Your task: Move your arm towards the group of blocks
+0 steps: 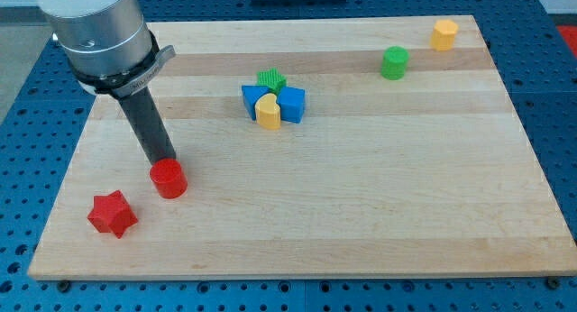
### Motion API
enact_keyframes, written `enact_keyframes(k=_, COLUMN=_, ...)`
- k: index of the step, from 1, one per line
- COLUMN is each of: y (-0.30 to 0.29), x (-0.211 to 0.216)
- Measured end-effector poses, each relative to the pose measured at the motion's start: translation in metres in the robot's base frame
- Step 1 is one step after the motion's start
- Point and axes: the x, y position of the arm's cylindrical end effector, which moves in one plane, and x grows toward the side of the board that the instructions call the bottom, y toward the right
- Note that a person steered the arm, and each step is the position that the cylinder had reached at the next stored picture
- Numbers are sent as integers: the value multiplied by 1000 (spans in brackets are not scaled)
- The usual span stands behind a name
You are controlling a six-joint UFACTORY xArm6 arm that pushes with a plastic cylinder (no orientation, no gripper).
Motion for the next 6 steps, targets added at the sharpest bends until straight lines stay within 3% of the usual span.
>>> enact_keyframes(k=2, y=1, x=-11)
enact_keyframes(k=3, y=12, x=-37)
enact_keyframes(k=6, y=123, x=-41)
